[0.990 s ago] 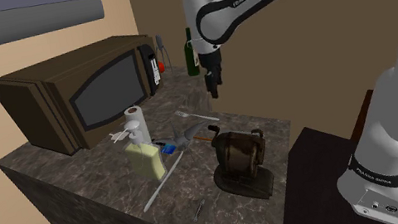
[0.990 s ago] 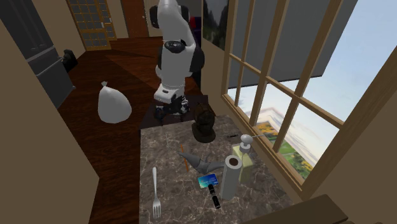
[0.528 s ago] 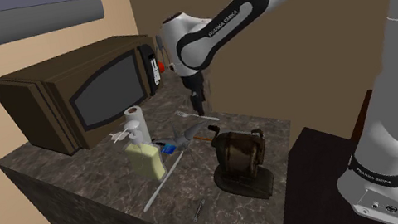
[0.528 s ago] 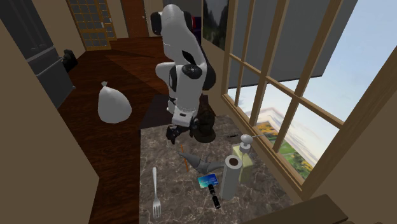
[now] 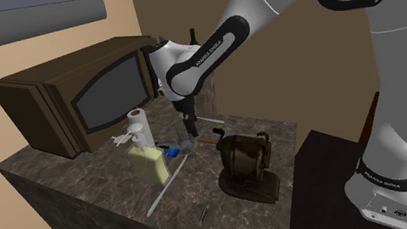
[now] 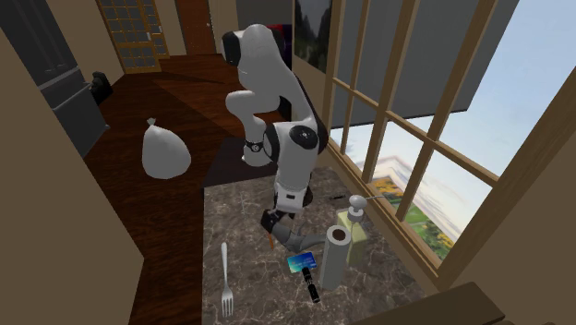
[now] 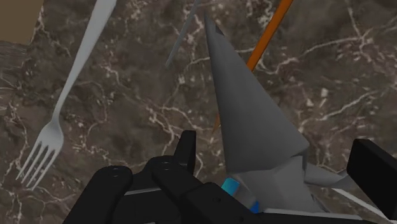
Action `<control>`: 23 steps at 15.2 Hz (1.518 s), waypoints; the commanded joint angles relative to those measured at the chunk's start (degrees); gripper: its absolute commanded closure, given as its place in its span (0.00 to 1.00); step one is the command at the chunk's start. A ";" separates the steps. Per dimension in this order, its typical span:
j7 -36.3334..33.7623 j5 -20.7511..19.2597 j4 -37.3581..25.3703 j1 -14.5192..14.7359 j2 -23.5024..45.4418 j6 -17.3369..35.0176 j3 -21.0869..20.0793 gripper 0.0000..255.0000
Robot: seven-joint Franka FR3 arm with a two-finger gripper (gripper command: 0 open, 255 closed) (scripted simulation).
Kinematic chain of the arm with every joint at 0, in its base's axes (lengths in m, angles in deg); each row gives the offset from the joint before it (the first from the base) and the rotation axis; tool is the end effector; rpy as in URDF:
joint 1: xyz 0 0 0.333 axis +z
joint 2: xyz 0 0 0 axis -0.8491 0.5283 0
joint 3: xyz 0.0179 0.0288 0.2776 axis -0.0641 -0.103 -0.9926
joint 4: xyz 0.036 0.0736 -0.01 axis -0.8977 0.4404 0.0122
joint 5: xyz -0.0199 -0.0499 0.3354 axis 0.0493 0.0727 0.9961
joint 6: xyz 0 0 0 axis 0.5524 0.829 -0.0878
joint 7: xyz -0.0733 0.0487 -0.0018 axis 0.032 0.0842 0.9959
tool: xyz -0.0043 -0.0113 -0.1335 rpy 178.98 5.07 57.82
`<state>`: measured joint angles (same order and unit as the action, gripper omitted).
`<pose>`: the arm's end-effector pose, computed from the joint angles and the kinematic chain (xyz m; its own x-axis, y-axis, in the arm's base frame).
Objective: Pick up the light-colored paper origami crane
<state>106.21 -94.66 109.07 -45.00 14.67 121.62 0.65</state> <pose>0.5343 0.1586 0.2767 0.7276 0.6613 -0.1824 0.6814 -0.7273 0.0815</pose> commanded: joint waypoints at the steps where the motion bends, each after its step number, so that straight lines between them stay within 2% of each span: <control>1: -0.34 -0.30 0.11 0.19 1.21 1.25 0.00 0.00; 7: -0.97 -0.82 0.77 0.29 3.32 3.96 0.22 0.00; 8: -0.97 -0.83 0.77 0.28 3.36 4.01 0.22 1.00; 17: -0.97 -0.82 0.77 0.29 3.32 3.96 0.22 1.00; 23: -0.14 -0.14 -0.15 0.16 0.59 0.39 -0.07 1.00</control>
<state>105.88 -94.93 109.16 -44.80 15.74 122.73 0.62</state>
